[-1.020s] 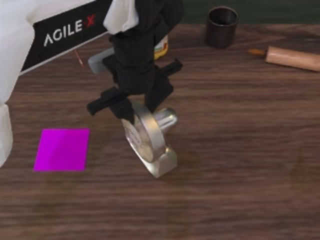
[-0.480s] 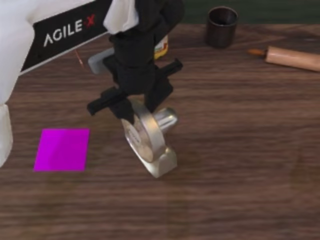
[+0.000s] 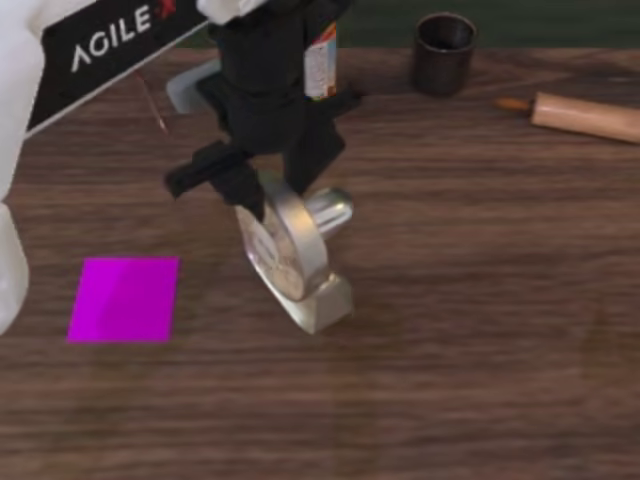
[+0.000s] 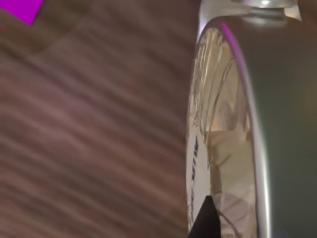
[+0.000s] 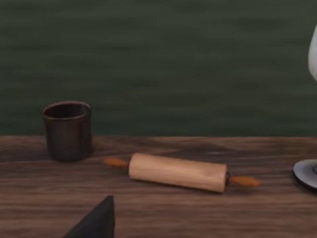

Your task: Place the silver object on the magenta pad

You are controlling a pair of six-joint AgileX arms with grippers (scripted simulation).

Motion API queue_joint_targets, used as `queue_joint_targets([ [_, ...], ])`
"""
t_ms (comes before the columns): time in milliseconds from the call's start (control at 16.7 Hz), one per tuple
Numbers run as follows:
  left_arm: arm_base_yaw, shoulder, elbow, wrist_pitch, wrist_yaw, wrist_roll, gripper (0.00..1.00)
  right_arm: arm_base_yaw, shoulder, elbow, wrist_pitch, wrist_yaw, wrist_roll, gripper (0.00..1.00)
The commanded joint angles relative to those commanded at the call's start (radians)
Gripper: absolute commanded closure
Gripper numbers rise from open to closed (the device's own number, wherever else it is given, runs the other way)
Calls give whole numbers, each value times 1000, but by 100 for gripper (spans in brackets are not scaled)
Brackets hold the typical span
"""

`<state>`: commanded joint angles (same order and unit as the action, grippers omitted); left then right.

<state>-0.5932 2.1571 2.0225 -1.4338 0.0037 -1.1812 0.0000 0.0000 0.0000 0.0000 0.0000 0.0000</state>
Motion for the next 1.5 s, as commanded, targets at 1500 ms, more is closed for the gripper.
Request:
queue_joint_targets([
  [1500, 416, -364, -415, 59, -5, -576, 100, 0, 0, 0, 0, 0, 0, 0],
])
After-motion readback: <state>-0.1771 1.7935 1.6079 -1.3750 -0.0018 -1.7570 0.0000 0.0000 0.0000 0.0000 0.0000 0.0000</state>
